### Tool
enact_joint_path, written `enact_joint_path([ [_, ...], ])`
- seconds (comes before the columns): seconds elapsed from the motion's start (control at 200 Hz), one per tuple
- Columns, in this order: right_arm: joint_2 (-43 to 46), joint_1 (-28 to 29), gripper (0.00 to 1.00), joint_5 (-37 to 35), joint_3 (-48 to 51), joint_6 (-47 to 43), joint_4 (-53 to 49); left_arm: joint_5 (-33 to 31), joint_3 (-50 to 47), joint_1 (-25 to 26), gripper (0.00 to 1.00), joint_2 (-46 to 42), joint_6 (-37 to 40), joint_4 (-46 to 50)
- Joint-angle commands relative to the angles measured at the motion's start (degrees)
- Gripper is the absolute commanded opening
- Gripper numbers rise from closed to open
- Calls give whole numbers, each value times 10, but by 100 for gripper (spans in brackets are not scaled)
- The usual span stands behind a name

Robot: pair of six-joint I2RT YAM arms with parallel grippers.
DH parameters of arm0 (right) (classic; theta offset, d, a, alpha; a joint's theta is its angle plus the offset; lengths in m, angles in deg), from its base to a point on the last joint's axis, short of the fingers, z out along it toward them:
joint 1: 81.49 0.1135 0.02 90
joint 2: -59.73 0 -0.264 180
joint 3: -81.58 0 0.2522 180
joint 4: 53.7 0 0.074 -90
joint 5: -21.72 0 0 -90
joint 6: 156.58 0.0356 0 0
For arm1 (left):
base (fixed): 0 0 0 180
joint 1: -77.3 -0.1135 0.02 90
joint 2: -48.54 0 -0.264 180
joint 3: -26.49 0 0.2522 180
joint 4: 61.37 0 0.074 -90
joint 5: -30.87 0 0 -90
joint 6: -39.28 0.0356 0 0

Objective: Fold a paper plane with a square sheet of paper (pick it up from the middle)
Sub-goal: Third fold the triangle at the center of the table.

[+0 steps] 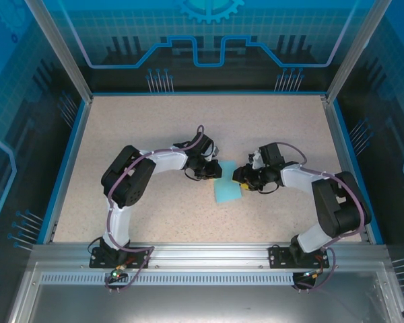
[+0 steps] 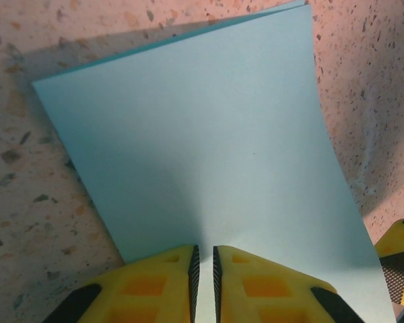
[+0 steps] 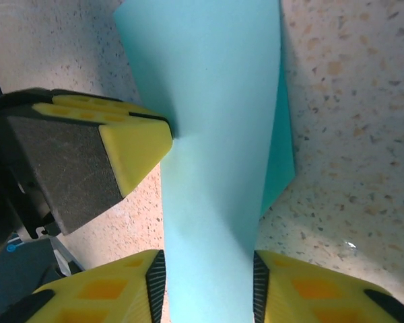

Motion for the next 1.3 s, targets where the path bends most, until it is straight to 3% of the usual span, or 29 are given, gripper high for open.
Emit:
enact_joint_path([
  [0.0,-15,-10,34,27,-12,-34,-32,18,-10,-1,18,8,23,14],
  [0.18,-62,-11,19,56,-9,-35,-7,57,-20,-1,21,-12,15,-7],
  [0.44,-94,-11,11,81,1,-33,41,68,-9,0,25,-33,12,0],
  [0.655,-79,-12,6,89,15,-23,52,45,-36,9,37,-93,10,-15],
  [0.82,-59,-10,5,77,15,-16,38,-8,-66,42,47,-152,29,-2],
  [1.05,-46,-9,3,79,10,-4,16,-130,-139,117,51,-237,41,-14],
  [1.295,-35,-4,4,74,6,17,0,-251,-120,227,57,-229,118,17],
])
